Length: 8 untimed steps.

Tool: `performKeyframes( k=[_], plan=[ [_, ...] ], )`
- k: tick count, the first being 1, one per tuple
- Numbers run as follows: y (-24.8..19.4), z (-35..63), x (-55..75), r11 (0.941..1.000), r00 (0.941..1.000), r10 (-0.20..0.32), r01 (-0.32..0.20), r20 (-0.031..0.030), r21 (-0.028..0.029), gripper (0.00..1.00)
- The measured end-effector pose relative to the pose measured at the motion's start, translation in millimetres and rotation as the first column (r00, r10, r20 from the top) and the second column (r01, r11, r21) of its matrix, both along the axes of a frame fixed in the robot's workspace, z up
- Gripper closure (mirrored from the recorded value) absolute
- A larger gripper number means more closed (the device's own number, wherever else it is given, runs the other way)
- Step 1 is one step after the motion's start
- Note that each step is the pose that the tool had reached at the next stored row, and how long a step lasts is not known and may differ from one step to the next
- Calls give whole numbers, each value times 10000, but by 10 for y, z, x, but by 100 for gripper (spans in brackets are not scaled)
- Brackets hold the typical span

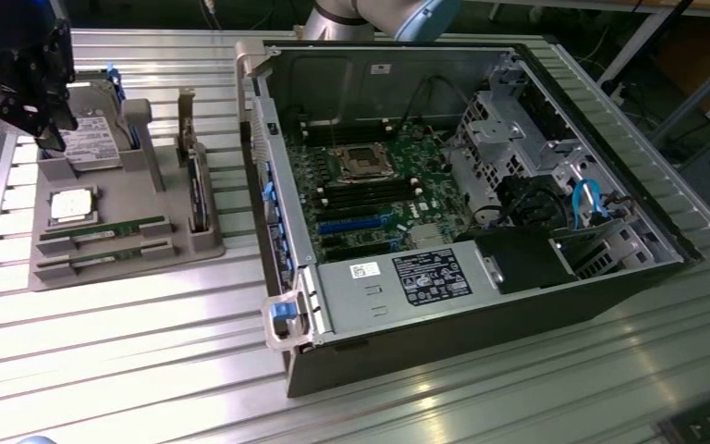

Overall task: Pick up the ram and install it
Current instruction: 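Pick up the ram and move it above insertion slot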

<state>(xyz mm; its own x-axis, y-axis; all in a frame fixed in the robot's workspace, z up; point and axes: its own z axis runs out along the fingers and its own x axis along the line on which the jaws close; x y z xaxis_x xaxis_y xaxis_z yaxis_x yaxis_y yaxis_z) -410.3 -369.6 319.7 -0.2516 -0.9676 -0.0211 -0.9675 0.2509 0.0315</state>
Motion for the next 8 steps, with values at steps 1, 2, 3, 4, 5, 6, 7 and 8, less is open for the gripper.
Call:
performKeyframes(
  k=[1, 2, 3, 4, 5, 6, 7, 8],
  plan=[
    [0, 0, 0, 9994, 9994, 332, -332, 2, 0, 64],
    [0, 0, 0, 9978, 9978, 669, -669, 4, -1, 64],
    [0, -1, 0, 9941, 9941, 1088, -1088, 7, -1, 64],
    [0, -1, 0, 9902, 9902, 1394, -1394, 10, -1, 64],
    [0, -1, 0, 9847, 9847, 1745, -1745, 16, -2, 64],
    [0, -1, 0, 9793, 9793, 2025, -2025, 27, -5, 64],
    [0, -1, 0, 9760, 9760, 2176, -2176, 38, -7, 64],
    [0, -2, 0, 9720, 9720, 2348, -2348, 51, -9, 64]
  ],
)
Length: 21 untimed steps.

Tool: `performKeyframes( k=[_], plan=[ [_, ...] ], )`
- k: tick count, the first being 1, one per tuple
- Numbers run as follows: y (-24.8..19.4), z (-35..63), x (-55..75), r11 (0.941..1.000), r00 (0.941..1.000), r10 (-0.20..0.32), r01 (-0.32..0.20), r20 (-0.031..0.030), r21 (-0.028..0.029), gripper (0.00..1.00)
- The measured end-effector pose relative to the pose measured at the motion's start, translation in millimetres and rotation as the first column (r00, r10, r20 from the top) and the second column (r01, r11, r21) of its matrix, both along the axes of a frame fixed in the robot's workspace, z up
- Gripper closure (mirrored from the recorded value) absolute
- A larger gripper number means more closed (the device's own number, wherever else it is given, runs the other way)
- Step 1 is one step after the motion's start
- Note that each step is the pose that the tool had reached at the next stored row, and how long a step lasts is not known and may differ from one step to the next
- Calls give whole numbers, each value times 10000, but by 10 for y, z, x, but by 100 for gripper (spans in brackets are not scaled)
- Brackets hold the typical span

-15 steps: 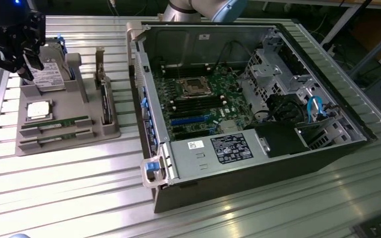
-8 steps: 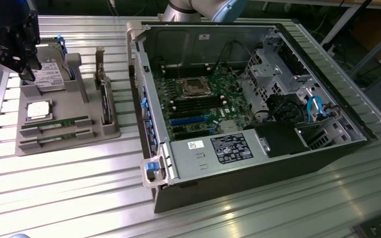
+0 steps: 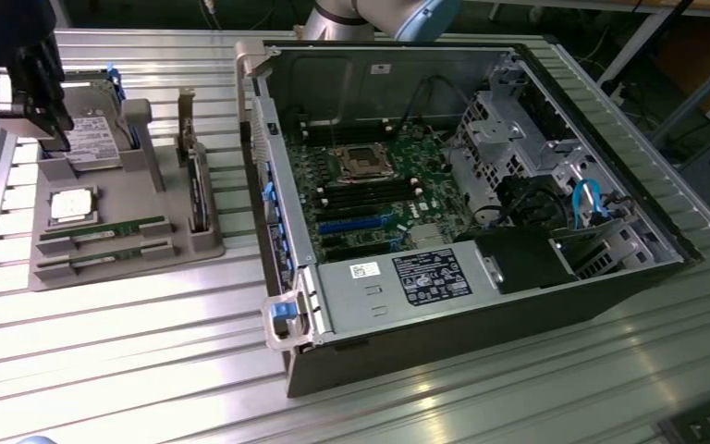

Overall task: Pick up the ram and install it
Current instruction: 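Pick up the ram and move it above insertion slot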

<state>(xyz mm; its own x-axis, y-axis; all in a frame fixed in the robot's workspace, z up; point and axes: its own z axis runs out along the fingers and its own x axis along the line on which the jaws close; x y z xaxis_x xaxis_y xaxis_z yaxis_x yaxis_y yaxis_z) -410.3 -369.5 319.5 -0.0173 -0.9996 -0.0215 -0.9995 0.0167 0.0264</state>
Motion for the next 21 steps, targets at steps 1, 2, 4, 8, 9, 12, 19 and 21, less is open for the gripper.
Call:
performKeyframes(
  k=[1, 2, 4, 8, 9, 12, 19, 21],
  plan=[
    [0, 0, 0, 9999, 9999, 171, -171, 13, 0, 64],
    [0, 1, 0, 9994, 9994, 338, -338, 27, -2, 64],
    [0, 1, 0, 9978, 9978, 666, -666, 64, -7, 64],
    [0, 0, -2, 9951, 9950, 993, -993, 84, -24, 64],
    [0, 0, -2, 9951, 9950, 994, -993, 84, -25, 64],
    [-14, 1, -4, 9951, 9950, 993, -993, 83, -25, 64],
    [-247, -2, -12, 9951, 9950, 993, -993, 84, -24, 64],
    [-311, -3, -14, 9950, 9950, 994, -994, 83, -25, 64]
  ],
)
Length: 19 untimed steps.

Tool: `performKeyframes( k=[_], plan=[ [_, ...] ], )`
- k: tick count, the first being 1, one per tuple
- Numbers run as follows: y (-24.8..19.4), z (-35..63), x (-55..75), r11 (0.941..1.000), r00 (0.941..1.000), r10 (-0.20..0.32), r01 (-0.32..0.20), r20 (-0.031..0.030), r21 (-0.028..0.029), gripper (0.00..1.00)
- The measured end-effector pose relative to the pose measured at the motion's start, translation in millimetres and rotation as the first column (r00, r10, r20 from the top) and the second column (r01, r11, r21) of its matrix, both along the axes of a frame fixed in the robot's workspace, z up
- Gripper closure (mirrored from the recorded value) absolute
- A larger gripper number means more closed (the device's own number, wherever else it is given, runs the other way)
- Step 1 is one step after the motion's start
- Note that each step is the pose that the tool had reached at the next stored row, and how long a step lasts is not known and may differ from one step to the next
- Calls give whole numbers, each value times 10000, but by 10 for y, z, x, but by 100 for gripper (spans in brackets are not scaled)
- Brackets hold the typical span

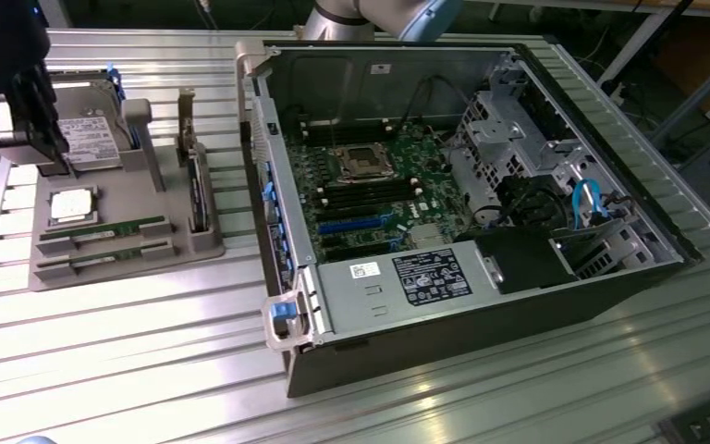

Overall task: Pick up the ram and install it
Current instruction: 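Pick up the ram and move it above insertion slot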

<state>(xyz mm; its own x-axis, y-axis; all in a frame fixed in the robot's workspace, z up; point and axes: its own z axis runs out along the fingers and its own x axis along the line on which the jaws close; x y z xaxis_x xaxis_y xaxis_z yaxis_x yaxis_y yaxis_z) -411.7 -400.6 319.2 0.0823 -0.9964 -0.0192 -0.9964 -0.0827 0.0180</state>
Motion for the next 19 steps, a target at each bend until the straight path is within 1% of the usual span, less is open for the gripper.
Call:
performKeyframes(
  k=[1, 3, 4, 5, 8, 9, 11, 15, 18, 19],
  plan=[
    [-31, -2, -1, 10000, 10000, 0, 0, 0, 0, 64],
    [-79, -8, -2, 10000, 10000, -1, 1, 2, 1, 64],
    [-142, -17, -4, 10000, 10000, -1, 1, 1, 1, 64],
    [-186, -41, -4, 10000, 10000, 0, 0, 0, 0, 64],
    [-261, -123, -3, 10000, 10000, 0, 0, 4, 4, 64],
    [-270, -150, -3, 10000, 10000, 0, 0, 6, 3, 64],
    [-274, -176, -5, 10000, 10000, -2, 2, 7, 3, 64],
    [-275, -181, -3, 10000, 10000, 0, 0, 6, 2, 64],
    [-276, -204, -3, 10000, 10000, 3, -3, 6, 0, 64],
    [-278, -229, -1, 10000, 10000, 10, -10, 6, -1, 64]
  ],
)
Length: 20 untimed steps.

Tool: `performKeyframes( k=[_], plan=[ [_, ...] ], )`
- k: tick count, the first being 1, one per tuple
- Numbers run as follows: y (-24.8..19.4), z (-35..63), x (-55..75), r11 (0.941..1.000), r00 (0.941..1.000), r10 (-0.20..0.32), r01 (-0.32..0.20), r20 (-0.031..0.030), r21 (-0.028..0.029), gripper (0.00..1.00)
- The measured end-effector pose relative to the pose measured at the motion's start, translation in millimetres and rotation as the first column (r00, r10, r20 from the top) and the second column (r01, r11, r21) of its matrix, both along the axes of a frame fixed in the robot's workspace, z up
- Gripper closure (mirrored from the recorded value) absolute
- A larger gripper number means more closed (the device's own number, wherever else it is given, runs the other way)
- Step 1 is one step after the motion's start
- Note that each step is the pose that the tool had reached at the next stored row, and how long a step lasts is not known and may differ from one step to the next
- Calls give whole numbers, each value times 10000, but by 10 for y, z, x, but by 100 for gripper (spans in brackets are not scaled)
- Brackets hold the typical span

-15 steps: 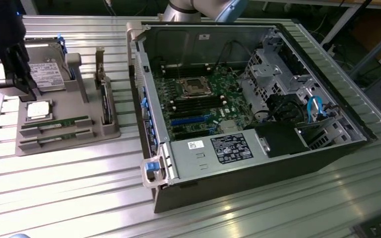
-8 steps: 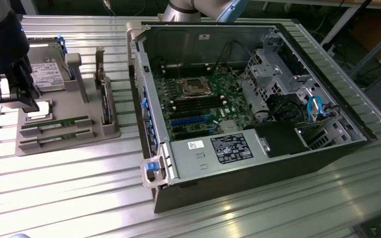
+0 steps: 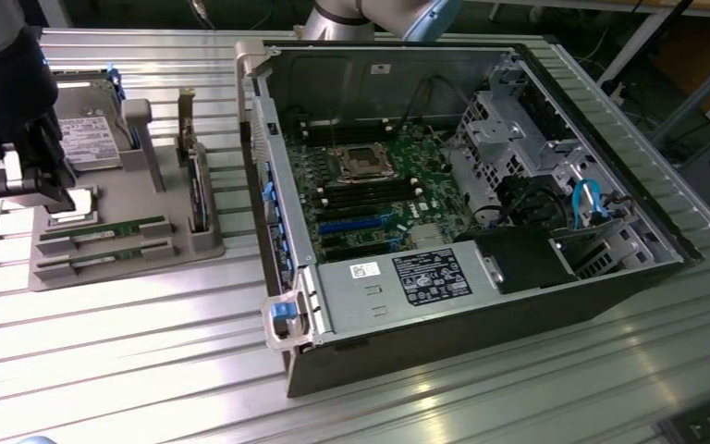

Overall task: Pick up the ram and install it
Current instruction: 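Pick up the ram and move it above insertion slot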

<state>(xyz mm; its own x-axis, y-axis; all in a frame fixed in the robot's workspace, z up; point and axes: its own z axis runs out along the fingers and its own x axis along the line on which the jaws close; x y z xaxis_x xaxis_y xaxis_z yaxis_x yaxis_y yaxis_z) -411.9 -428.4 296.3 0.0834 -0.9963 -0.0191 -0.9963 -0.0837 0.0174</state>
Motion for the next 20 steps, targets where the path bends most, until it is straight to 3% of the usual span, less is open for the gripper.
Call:
performKeyframes(
  k=[9, 14, 18, 20],
  plan=[
    [-15, -186, 8, 10000, 10000, 58, -58, 4, -12, 64],
    [-18, -201, 11, 10000, 10000, 58, -58, 10, -23, 64],
    [-36, -234, 24, 9998, 9999, 102, -102, 7, -179, 64],
    [-43, -250, 30, 9997, 9999, 124, -124, 6, -222, 64]
  ],
)
